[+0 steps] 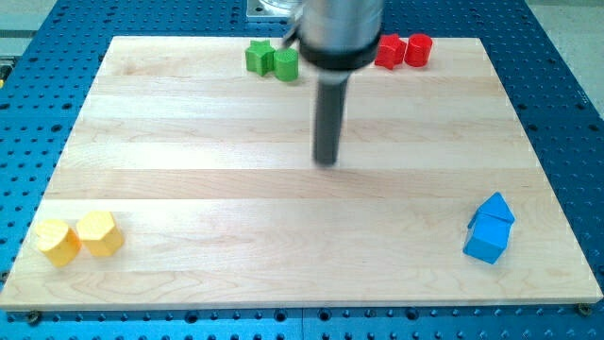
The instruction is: Place the yellow blocks diagonally to the bottom left of the red blocks
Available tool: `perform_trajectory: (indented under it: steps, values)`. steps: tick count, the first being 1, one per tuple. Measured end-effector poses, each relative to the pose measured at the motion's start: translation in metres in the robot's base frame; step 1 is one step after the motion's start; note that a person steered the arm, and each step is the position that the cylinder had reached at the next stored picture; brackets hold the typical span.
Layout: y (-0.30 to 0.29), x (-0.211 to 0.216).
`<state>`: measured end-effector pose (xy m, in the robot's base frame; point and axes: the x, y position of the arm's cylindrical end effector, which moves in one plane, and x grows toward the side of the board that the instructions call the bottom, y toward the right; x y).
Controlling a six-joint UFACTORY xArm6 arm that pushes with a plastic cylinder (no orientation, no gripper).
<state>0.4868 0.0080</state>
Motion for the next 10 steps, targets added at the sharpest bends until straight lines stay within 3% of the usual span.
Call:
perform_trajectory:
  steps: [1,3,4,5,6,8,10]
  values:
    - [-0.086,0.119]
    - [-0.158,0.132]
    - [-0.254,0.132]
    - [-0.312,0.126]
    - [-0.283,0.082]
    - [-0.164,0.066]
    - [-0.169,0.131]
